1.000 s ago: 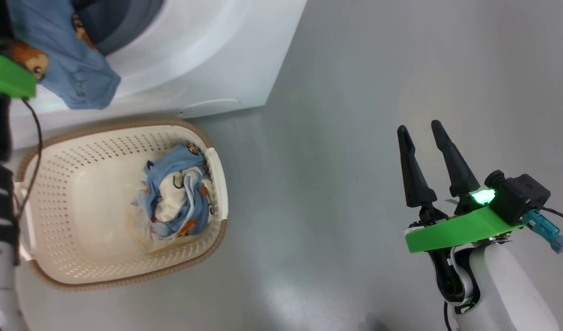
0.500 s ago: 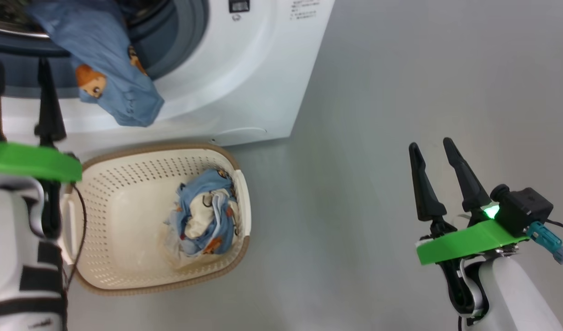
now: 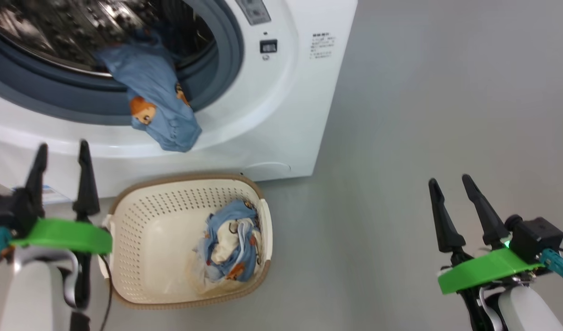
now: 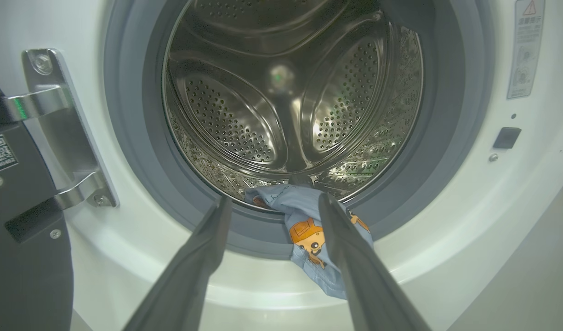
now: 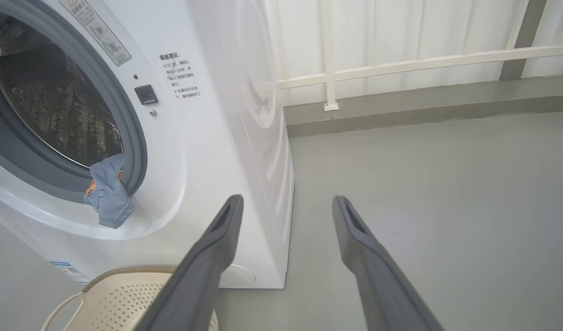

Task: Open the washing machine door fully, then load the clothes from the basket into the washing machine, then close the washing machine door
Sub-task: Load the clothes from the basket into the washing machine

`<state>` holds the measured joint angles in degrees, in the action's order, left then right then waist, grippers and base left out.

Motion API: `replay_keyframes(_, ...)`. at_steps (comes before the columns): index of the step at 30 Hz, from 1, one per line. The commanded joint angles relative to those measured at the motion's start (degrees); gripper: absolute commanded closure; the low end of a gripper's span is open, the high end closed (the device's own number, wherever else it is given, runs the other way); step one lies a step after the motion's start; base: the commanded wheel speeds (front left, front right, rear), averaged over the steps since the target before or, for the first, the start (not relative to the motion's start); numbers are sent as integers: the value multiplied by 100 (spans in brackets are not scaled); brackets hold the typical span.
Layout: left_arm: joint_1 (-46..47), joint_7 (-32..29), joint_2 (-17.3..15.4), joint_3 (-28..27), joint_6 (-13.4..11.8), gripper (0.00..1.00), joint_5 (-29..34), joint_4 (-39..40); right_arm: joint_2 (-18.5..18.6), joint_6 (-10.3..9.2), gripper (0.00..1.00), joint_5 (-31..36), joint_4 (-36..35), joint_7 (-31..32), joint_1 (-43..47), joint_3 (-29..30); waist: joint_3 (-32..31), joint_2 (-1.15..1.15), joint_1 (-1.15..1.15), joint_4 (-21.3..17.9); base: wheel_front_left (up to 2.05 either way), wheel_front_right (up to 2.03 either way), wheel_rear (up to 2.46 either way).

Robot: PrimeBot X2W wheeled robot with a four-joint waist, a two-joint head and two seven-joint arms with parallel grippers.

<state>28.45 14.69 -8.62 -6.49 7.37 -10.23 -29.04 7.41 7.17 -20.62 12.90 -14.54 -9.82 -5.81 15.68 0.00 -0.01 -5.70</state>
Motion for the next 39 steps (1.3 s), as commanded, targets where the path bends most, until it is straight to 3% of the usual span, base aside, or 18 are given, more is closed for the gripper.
replay_keyframes(1, -217, 30, -135, -112, 11, 0, 73, 254, 105, 32, 0, -36, -94, -46, 127, -79, -322, 0, 1, 200, 0, 0, 0)
replay_keyframes(19, -2076, 30, 41, -341, 12, 0, 76, 975, 345, 32, 0, -161, -79, -46, 1038, -74, -1319, 0, 1, 425, 0, 0, 0)
replay_keyframes(39, -2741, 30, 105, -406, 12, 0, 37, 1492, 374, 32, 0, -157, -171, -46, 1245, 0, -1373, 0, 1, 380, 0, 0, 0)
